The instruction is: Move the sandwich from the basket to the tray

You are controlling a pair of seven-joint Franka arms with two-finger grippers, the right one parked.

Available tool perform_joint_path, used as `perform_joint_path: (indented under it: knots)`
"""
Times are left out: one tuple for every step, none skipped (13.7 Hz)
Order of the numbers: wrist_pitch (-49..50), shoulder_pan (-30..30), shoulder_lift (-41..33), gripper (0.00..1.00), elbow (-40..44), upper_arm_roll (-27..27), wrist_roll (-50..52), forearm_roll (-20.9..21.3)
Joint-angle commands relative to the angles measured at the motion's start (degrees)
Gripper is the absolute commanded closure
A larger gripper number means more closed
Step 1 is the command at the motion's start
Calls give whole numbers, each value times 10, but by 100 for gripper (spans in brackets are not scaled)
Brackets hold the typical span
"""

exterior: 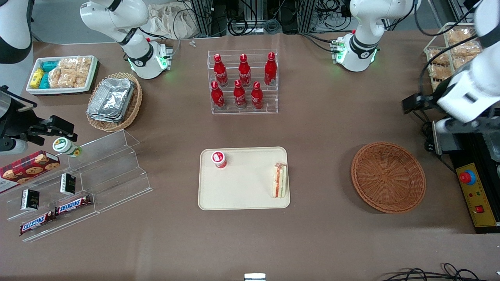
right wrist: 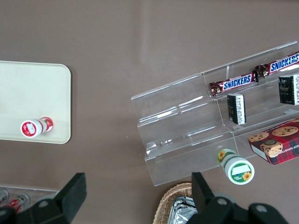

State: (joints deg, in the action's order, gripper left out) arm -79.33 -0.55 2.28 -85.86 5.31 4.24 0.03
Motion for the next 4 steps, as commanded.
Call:
perform_joint_path:
  knots:
    - [-2,-2,-31,0,-36,-1,-13,-4]
    - [-2,0,-26,0,-27,0,-15,1]
    - [-2,1,-18,0,-16,1,-13,1]
    - [-2,3,-13,0,-10,3,-11,3]
